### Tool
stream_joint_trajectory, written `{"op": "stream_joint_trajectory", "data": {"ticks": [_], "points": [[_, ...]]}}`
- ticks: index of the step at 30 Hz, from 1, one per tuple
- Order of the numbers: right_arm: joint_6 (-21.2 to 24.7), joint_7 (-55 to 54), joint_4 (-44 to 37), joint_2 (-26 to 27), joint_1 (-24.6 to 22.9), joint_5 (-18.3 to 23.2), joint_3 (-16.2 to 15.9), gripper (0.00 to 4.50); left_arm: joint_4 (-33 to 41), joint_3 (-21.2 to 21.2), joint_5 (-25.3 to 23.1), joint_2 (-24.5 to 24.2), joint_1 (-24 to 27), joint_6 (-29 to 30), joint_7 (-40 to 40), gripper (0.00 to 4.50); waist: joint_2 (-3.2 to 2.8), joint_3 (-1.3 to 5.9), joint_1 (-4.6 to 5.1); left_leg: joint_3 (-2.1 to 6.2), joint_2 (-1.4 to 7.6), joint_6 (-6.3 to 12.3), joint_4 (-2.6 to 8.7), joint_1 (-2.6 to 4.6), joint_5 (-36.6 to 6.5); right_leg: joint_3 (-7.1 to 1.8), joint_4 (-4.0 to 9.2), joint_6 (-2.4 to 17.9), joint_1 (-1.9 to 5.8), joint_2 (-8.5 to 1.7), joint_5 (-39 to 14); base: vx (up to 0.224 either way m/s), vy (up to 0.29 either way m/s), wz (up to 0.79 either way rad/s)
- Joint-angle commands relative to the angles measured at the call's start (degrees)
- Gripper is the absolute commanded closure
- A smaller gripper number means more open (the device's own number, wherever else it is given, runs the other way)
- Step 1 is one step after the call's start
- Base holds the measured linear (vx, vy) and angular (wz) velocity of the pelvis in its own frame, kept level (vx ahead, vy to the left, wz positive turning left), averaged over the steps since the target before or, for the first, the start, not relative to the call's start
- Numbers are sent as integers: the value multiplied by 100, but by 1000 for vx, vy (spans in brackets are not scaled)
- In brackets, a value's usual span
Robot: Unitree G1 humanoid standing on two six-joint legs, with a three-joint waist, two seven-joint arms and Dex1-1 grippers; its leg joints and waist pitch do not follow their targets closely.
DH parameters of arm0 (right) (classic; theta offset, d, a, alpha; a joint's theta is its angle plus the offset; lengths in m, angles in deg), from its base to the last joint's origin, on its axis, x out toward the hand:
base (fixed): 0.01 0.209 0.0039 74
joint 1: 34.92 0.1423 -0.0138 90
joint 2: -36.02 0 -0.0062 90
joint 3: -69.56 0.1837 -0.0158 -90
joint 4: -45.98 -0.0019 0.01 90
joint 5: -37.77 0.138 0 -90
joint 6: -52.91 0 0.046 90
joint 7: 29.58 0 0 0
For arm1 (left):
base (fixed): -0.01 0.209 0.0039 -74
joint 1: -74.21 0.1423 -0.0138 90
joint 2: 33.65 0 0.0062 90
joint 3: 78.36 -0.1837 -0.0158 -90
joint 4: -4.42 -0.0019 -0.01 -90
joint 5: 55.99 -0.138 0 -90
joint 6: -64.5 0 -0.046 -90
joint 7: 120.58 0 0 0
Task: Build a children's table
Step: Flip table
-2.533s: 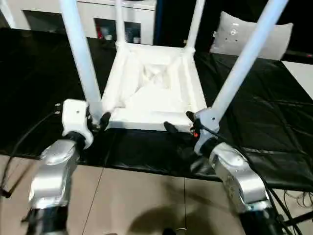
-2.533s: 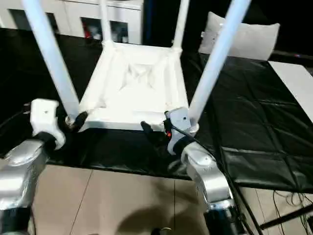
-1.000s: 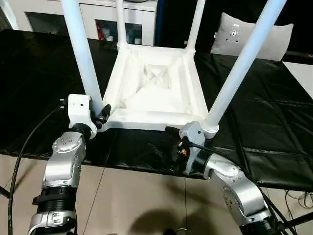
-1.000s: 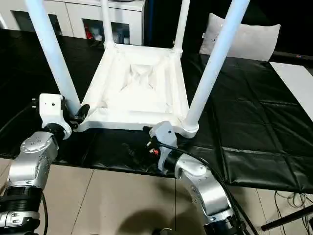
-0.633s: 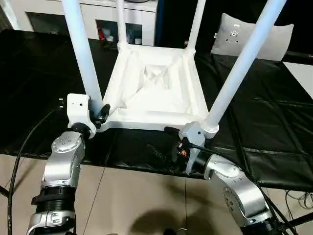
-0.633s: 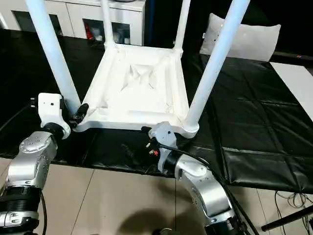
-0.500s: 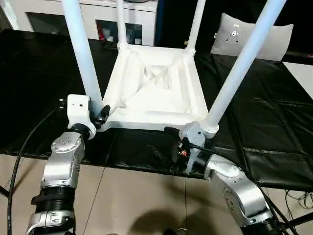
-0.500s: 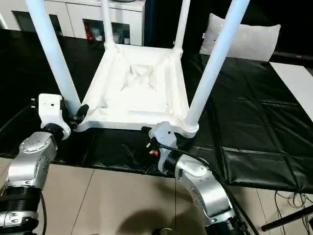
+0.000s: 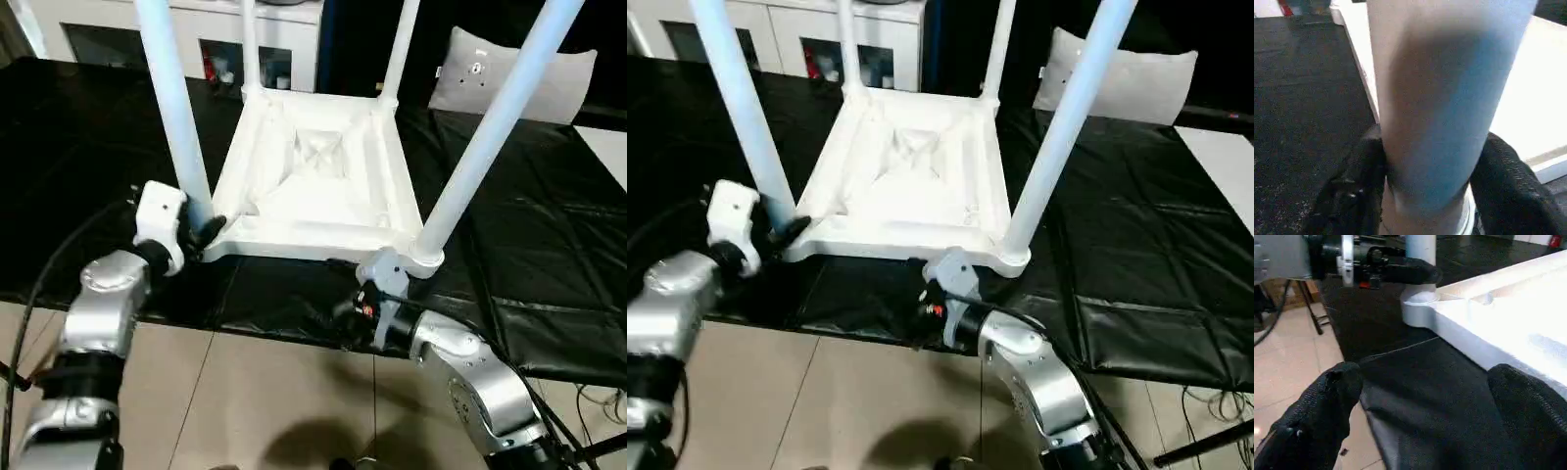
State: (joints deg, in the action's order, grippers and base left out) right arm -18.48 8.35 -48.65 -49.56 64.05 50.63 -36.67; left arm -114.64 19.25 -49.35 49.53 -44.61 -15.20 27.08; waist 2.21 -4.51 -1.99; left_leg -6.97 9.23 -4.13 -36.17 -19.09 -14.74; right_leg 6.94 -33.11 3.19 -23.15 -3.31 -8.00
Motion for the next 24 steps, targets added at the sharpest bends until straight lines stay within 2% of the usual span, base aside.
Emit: {"op": "stream_joint_trajectory", "data": {"ticks": [1,3,10,17,21,24], "points": [[55,48,-154,-38,2,44,14,0,-59,-62,95,20,-123,-65,-214,227,-188,442,16,72,405,205,518,-71,-460,-428,358,874,405,-608,-1580,0,0,0],[39,59,-153,-37,1,44,11,0,-118,-36,121,25,-153,-91,-275,241,-188,439,15,64,392,195,514,-70,-474,-426,375,841,401,-604,-1683,0,0,0],[-4,81,-145,-46,-4,44,-8,0,-243,-56,183,8,-178,-181,-378,245,-188,442,8,66,399,183,519,-71,-473,-420,379,794,399,-604,-1746,0,0,0],[-37,98,-134,-50,-7,35,-22,0,-254,-23,295,43,-174,-253,-578,246,-184,448,6,62,416,187,519,-70,-390,-428,346,889,400,-609,-1531,0,0,0],[-44,-3,-102,-17,-10,-16,-2,0,-82,154,537,212,-156,-34,-412,246,-183,445,-9,47,412,183,513,-70,-378,-428,354,901,402,-613,-1571,0,0,0],[-11,-365,40,125,40,-152,95,0,412,392,879,601,-6,440,91,246,-171,440,-13,42,429,121,515,-73,-414,-429,358,896,399,-628,-1695,0,0,0]]}}
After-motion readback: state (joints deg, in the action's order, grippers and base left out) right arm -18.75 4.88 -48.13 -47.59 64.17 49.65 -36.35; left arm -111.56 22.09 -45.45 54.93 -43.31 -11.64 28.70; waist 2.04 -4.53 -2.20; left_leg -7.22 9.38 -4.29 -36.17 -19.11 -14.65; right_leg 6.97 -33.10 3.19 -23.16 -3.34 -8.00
